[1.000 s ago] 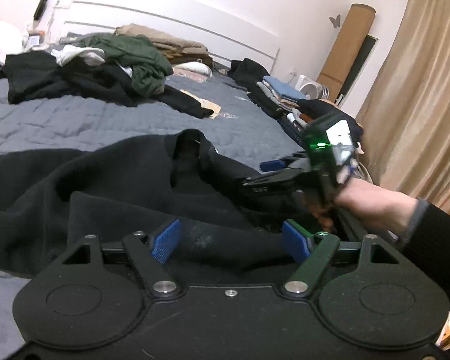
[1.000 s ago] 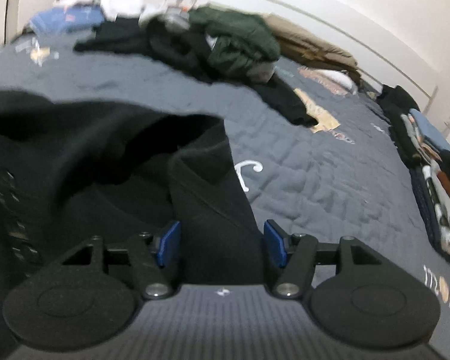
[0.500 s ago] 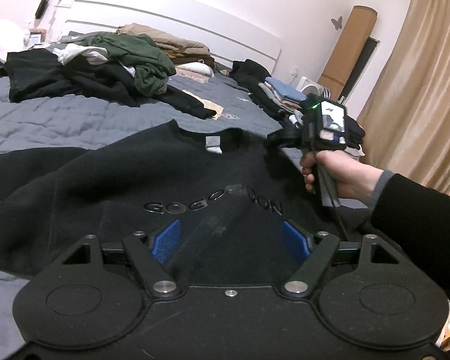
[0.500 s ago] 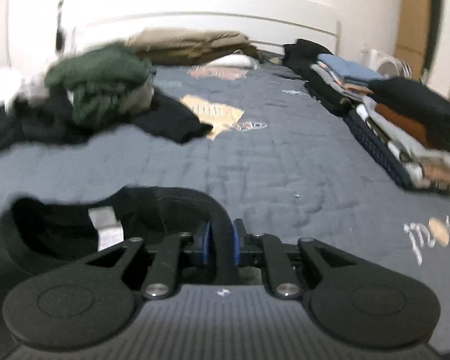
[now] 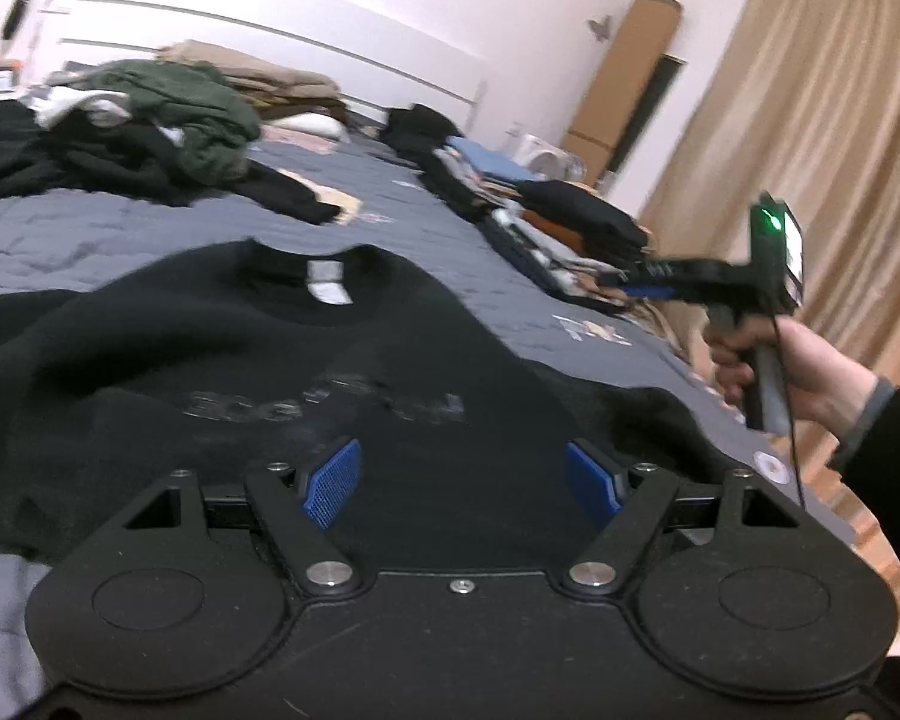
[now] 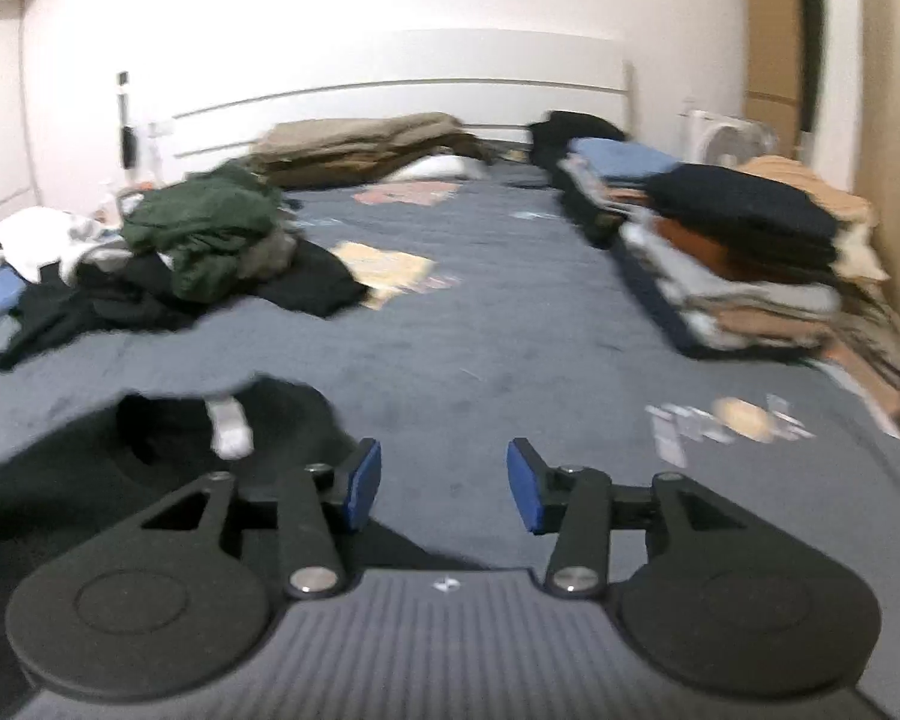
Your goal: Fold clothes
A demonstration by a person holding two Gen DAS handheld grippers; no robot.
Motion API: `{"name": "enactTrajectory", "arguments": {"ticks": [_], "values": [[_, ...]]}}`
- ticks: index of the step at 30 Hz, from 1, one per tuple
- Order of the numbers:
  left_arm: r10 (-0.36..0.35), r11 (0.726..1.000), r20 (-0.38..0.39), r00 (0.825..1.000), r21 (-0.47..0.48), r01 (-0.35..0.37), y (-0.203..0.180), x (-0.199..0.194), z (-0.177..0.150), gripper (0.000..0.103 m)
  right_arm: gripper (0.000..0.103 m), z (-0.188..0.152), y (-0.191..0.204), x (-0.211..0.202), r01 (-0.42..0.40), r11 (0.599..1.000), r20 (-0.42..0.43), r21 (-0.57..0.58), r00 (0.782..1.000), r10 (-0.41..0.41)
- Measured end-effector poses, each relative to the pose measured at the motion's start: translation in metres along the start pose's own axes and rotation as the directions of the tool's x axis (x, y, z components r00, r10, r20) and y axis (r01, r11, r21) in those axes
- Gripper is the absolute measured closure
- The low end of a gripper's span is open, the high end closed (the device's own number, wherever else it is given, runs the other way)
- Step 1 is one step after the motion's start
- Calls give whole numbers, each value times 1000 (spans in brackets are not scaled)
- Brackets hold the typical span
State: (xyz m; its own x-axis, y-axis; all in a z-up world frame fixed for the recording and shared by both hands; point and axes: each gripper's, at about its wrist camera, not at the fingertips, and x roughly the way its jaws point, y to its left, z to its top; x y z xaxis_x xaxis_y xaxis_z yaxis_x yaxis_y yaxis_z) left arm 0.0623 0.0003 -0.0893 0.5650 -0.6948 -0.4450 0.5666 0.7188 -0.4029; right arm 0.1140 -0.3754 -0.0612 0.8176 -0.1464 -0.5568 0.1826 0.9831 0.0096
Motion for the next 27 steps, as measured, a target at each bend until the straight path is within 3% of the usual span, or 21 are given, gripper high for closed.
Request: {"name": "enactTrajectory", "arguments": {"ticks": [7, 12, 16, 21, 23, 27], "values": [[-171, 985, -14, 985, 25, 171, -38, 4, -6, 27, 44, -60, -81, -43, 195, 981, -110, 5, 975, -193], [-216, 974, -21, 976, 68, 217, -67, 14, -9, 26, 38, -96, -120, -59, 282, 959, -144, 24, 950, -276], [-238, 967, -29, 971, 85, 240, -82, 23, -12, 26, 32, -122, -130, -78, 247, 968, -150, 45, 960, -238], [-247, 964, -61, 967, 88, 252, -88, 34, -21, 26, 30, -139, -121, -91, 262, 964, -128, -37, 956, -265], [-250, 962, -72, 965, 97, 257, -91, 36, -24, 26, 30, -143, -136, -102, 293, 956, -119, 29, 950, -288], [-306, 946, -76, 949, 90, 313, -93, 33, -28, 26, 30, -156, -182, -117, 282, 923, -178, 262, 954, -241]]}}
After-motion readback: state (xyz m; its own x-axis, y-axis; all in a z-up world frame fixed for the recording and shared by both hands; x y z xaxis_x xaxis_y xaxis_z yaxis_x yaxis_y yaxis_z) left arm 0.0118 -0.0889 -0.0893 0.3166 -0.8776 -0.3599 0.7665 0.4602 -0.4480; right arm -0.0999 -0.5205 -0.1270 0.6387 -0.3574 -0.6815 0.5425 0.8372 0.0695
